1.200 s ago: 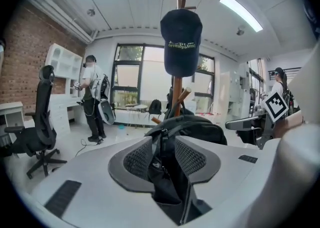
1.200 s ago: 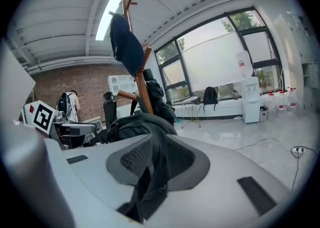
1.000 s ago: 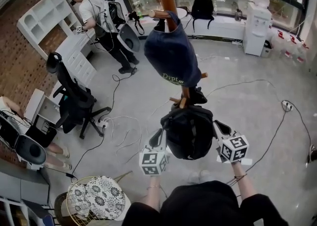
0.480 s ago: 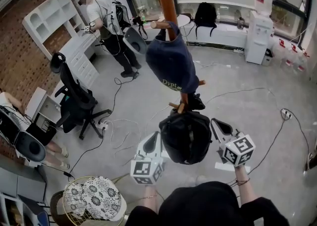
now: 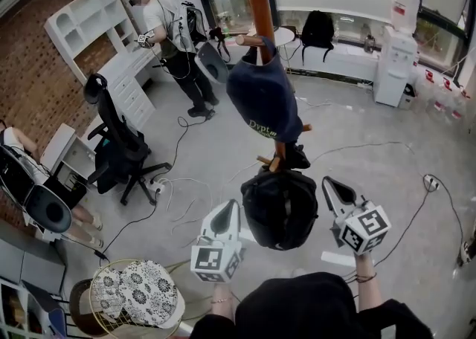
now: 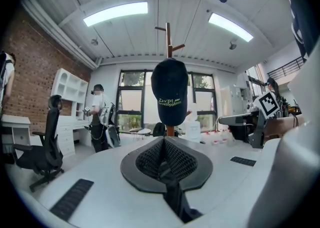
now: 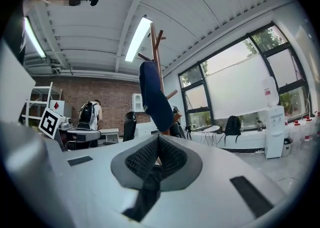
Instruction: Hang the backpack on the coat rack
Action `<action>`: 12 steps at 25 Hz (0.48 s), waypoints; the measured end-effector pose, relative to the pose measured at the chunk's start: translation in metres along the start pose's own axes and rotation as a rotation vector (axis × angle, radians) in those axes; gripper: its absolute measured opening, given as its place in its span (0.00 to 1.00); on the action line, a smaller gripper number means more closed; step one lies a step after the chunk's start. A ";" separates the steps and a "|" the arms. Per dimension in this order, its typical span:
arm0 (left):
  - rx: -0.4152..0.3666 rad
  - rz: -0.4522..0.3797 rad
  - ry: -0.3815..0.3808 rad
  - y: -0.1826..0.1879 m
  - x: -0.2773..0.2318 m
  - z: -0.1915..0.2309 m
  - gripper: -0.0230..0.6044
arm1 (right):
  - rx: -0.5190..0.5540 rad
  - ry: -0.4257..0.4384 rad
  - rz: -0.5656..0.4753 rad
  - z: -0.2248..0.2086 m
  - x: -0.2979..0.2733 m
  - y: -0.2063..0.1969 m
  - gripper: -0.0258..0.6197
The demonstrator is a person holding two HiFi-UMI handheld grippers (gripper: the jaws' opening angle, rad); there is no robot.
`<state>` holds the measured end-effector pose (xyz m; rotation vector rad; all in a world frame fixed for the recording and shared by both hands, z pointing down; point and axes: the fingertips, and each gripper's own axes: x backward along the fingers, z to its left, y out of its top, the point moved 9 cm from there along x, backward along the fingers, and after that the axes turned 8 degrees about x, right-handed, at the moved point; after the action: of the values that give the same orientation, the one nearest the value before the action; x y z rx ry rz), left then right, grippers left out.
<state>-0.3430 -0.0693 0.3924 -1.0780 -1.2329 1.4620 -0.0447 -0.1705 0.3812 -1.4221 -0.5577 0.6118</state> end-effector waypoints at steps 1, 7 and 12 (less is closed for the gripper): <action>0.002 -0.003 0.005 0.000 0.002 0.001 0.06 | 0.000 0.000 -0.004 0.000 0.000 0.000 0.06; -0.002 -0.012 0.058 -0.004 0.009 0.005 0.06 | -0.020 -0.007 -0.020 -0.005 0.003 -0.008 0.06; -0.004 -0.015 0.086 -0.001 0.013 0.007 0.06 | -0.024 -0.017 -0.028 -0.009 0.003 -0.006 0.06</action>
<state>-0.3519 -0.0583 0.3935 -1.1206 -1.1809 1.3885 -0.0357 -0.1754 0.3868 -1.4307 -0.5995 0.5969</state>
